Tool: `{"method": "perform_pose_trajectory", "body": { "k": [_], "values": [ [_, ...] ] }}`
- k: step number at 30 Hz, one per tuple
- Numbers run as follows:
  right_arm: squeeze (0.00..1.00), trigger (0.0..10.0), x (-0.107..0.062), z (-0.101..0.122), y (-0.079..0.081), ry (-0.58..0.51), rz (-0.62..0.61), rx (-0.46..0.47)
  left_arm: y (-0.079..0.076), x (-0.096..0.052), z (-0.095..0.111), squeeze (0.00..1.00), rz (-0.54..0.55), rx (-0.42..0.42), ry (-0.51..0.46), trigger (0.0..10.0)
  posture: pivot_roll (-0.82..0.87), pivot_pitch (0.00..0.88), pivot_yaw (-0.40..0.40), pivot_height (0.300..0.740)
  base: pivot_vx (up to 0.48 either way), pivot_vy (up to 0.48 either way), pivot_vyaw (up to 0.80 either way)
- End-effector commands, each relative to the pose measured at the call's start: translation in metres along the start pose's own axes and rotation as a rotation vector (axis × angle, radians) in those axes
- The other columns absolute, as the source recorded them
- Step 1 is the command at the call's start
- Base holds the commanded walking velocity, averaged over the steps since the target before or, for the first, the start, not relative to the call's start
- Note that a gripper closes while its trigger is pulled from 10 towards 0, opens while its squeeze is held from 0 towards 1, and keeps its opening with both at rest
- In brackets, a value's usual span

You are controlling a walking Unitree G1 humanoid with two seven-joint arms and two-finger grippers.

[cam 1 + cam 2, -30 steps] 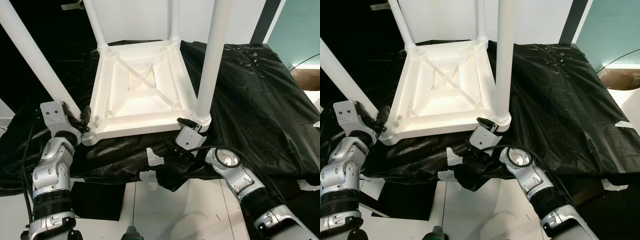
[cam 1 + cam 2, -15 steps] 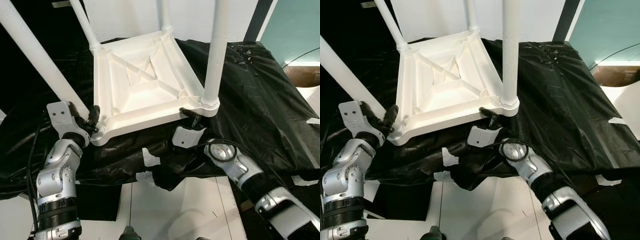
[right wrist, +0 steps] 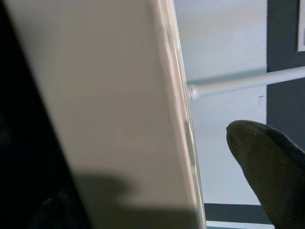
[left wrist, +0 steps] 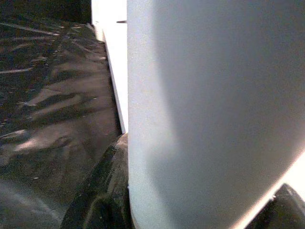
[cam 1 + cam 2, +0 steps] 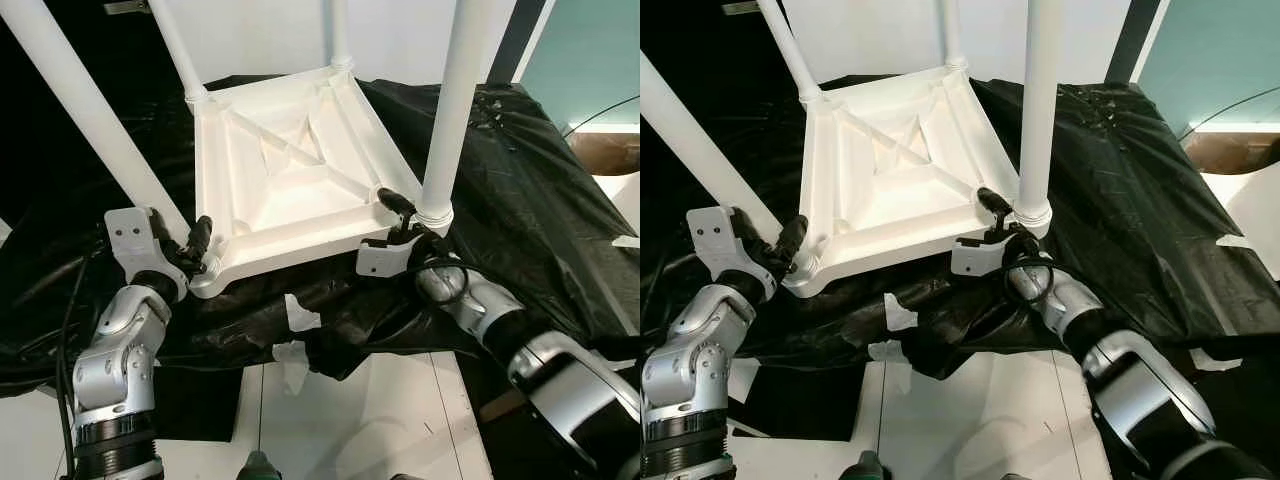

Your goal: Building children table

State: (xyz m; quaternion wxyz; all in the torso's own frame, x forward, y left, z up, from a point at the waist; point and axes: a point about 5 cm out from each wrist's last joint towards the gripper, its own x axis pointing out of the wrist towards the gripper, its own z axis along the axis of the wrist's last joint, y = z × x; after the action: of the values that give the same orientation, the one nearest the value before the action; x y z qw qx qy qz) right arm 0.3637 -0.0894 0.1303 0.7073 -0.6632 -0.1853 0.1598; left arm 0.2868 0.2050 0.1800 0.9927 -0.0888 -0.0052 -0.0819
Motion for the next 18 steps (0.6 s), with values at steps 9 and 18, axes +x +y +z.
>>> {"method": "perform_pose_trajectory", "body": {
  "k": [9, 18],
  "values": [
    [0.0, 0.0, 0.016, 0.018, 0.003, -0.021, -0.031, -0.06, -0.036, -0.001, 0.011, 0.0, -0.179, -0.075, -0.059, 10.0, 0.09, 0.032, -0.037, 0.74, 0.0, 0.0, 0.0],
    [0.0, 0.0, 0.015, 0.013, 0.006, 0.018, -0.05, -0.041, -0.034, -0.005, 0.009, 0.84, -0.176, 0.016, -0.033, 10.0, 0.09, 0.034, -0.039, 0.74, 0.0, 0.0, 0.0]
  ]
}}
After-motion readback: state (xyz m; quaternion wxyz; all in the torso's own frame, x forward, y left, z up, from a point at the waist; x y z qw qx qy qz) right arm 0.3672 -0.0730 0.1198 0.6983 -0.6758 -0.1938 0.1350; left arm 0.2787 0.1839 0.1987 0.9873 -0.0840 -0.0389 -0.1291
